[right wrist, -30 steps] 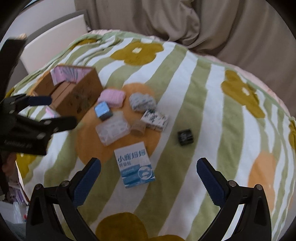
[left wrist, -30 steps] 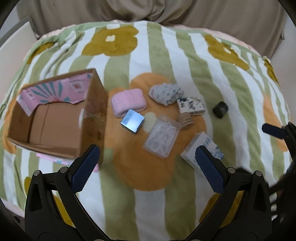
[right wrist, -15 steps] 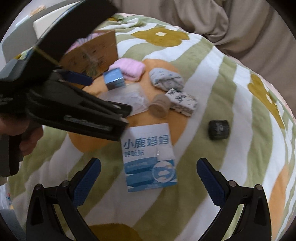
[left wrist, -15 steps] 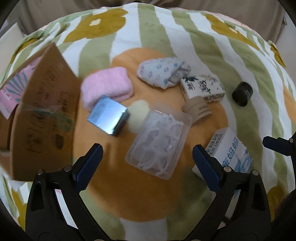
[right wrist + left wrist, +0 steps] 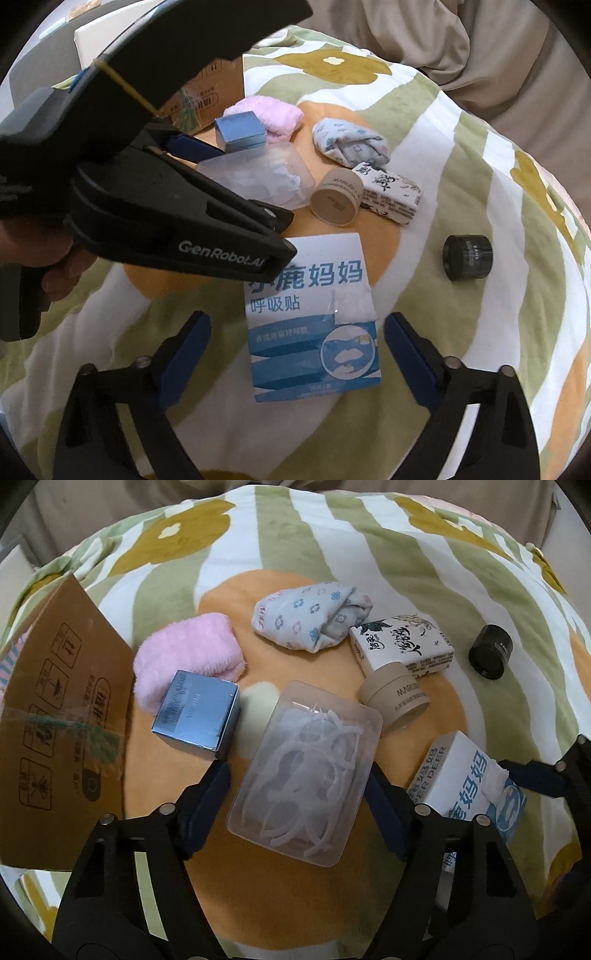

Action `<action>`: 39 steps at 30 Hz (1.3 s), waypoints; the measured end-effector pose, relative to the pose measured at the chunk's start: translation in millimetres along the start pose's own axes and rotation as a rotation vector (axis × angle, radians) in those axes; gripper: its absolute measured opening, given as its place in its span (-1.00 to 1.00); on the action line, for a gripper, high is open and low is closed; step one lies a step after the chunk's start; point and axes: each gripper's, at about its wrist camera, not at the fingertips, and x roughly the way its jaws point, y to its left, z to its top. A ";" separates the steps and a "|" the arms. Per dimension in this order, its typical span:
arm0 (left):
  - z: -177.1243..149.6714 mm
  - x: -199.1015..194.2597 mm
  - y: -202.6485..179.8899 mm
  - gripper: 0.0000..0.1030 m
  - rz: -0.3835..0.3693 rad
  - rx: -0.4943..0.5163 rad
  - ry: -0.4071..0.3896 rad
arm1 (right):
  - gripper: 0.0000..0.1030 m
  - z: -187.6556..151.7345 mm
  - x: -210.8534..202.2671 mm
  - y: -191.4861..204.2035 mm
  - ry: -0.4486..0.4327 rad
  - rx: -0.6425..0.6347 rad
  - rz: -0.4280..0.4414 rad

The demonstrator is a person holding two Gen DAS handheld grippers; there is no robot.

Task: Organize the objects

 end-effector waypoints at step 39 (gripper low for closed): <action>5.9 -82.6 29.8 -0.01 -0.088 0.005 -0.120 | 0.26 16.2 -41.4 8.0 -0.027 0.130 -0.105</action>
